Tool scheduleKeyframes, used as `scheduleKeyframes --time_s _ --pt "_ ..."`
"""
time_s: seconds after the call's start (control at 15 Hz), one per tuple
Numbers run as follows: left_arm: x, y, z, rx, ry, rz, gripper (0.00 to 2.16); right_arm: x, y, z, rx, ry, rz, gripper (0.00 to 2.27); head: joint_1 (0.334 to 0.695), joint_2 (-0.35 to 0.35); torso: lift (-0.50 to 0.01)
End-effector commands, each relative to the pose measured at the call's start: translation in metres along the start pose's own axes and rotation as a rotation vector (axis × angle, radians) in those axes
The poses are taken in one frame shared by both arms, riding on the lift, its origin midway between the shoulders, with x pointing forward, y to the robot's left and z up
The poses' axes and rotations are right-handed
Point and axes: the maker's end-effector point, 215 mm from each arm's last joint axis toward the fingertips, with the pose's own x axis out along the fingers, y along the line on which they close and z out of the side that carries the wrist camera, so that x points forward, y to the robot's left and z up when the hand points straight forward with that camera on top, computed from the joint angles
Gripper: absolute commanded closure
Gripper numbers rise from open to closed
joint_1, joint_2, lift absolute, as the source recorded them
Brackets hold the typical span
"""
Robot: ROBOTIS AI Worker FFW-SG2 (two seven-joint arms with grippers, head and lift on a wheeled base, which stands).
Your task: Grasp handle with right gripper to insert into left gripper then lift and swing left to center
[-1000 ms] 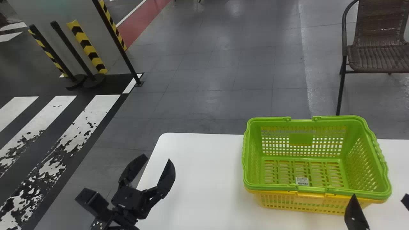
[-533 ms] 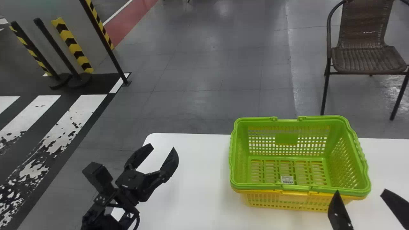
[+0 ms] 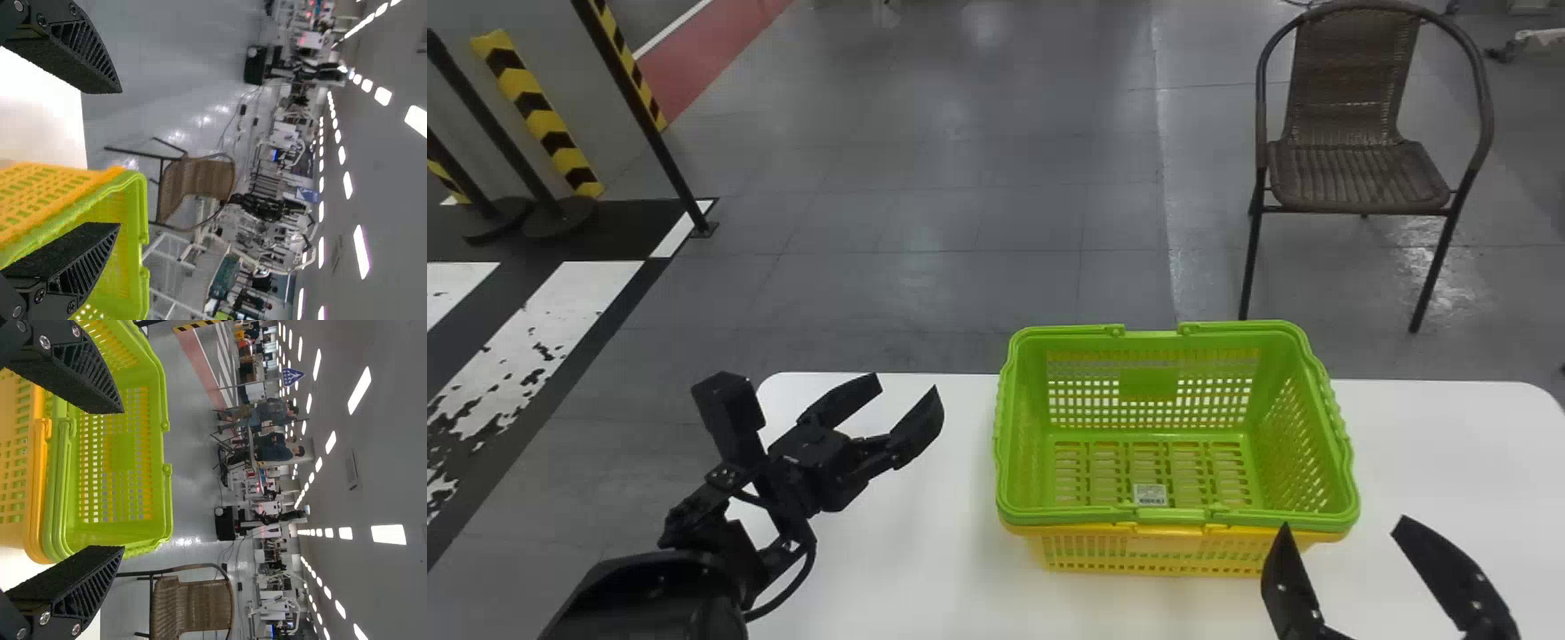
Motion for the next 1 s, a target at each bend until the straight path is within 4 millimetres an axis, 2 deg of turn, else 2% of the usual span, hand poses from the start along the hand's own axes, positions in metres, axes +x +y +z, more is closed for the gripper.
scheduleKeyframes --time_s 0.0,0.13,0.33,0.8,0.93 --pt "0.020 -0.010 -0.003 -0.011 0.024 -0.030 0.09 -0.002 -0.002 -0.001 -0.001 0.000 -0.004 0.08 0.695 0.147 0.000" --pt "0.031 -0.015 -0.004 -0.033 0.037 -0.047 0.09 -0.003 -0.005 0.000 -0.004 -0.003 -0.010 0.08 0.695 0.126 0.000" --pt "0.042 -0.026 -0.016 -0.139 0.098 -0.097 0.10 -0.005 -0.006 0.001 -0.005 -0.006 -0.011 0.08 0.695 0.103 0.000" --pt "0.060 -0.046 -0.038 -0.310 0.240 -0.190 0.12 -0.007 -0.009 -0.002 -0.006 -0.003 -0.018 0.08 0.695 0.056 0.000" --pt "0.063 -0.047 -0.043 -0.330 0.254 -0.200 0.12 -0.007 -0.010 -0.002 -0.006 -0.005 -0.019 0.09 0.695 0.046 0.000"
